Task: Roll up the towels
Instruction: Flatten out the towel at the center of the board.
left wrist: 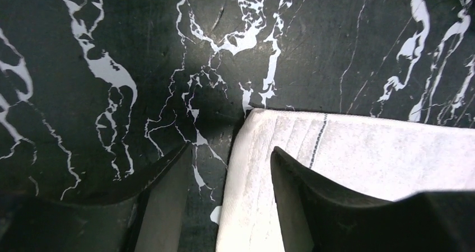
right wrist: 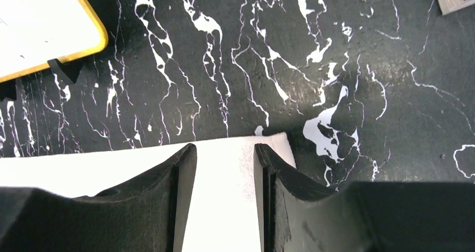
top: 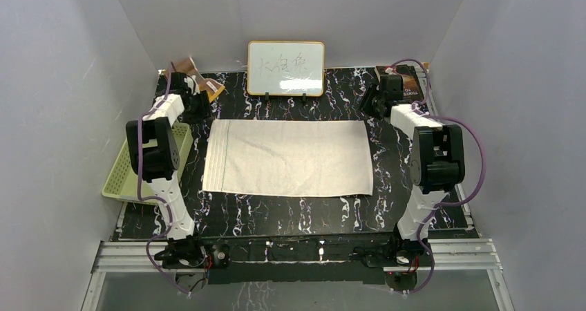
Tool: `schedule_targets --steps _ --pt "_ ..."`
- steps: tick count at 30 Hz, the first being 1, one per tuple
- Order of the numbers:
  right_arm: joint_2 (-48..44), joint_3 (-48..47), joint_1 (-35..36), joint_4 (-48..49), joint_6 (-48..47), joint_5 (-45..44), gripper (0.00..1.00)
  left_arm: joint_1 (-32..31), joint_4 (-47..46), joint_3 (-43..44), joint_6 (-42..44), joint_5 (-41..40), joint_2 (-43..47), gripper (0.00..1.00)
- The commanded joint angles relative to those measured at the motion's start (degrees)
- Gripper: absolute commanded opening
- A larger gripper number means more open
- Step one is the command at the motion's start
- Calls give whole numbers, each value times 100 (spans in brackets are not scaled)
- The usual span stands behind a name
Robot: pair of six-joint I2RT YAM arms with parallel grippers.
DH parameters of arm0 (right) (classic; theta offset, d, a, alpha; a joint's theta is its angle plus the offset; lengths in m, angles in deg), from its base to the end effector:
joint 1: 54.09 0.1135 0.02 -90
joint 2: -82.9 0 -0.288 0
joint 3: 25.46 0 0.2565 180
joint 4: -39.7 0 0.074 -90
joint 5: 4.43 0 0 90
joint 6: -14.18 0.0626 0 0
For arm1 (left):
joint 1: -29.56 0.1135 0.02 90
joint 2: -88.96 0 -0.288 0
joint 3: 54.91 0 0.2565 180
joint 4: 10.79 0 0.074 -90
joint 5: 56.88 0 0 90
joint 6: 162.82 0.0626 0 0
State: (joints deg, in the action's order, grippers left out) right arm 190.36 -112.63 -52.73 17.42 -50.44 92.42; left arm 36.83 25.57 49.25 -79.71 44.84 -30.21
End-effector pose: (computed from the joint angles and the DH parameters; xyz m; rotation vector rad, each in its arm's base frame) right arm 0.4470 0.0181 0.2072 0.4260 2.2977 0.3733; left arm 0.4902 0.0497 0.1929 -0.2151 2.4483 -0.2492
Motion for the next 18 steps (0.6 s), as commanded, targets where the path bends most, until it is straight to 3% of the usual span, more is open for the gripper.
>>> schedule_targets --steps 1,14,16,18 --pt "-354 97 -22 137 -62 59 41 -60 -266 -195 190 171 -36 53" --pt "-534 142 -22 64 -142 60 41 -695 -806 -557 1076 -1400 -251 53" --pt "-582 160 -22 50 -171 -8 41 -814 -770 -572 1267 -1666 -310 48" --pt "-603 195 -22 62 -178 -69 41 -873 -778 -608 1358 -1723 -341 29"
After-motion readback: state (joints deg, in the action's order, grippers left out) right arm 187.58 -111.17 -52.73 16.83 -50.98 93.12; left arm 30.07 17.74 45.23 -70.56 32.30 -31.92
